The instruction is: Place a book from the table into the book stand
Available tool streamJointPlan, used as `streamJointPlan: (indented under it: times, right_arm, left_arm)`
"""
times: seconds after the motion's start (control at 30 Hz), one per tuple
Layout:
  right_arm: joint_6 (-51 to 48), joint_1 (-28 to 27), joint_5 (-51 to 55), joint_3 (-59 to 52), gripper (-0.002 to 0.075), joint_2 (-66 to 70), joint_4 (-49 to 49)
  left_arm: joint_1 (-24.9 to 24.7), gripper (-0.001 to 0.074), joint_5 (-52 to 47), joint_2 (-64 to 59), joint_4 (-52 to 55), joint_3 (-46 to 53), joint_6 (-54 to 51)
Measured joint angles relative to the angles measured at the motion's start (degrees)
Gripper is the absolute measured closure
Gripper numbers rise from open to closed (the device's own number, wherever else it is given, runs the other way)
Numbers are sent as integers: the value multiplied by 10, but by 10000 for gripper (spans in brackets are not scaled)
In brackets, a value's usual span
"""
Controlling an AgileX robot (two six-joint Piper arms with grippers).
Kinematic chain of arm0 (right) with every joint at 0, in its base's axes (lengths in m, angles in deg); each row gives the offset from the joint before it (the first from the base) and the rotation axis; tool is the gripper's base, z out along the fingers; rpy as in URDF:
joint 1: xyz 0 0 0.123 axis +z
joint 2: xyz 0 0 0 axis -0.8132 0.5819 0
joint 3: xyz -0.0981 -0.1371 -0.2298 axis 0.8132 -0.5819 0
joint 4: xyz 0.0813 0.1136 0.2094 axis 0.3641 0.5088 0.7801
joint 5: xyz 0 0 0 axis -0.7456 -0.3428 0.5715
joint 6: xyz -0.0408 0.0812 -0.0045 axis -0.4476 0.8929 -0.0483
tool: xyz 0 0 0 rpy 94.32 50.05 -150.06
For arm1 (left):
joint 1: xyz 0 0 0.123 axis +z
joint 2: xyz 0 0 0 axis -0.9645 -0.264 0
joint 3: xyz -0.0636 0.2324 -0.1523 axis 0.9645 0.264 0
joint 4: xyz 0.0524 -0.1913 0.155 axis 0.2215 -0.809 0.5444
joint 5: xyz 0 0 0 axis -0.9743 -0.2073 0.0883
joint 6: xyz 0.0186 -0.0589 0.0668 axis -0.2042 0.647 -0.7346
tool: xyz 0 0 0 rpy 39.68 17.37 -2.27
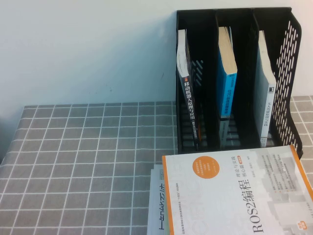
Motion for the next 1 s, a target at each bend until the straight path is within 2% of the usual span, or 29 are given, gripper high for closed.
streamJointPlan:
  times: [0.63, 1.0]
  right_arm:
    - [0, 0, 0, 0, 729, 0, 0]
    - [-15, 0, -2, 0, 729, 0, -32]
  left_arm:
    - [0, 736, 0, 0, 0, 0, -2]
    - [0, 736, 0, 0, 11, 0, -11]
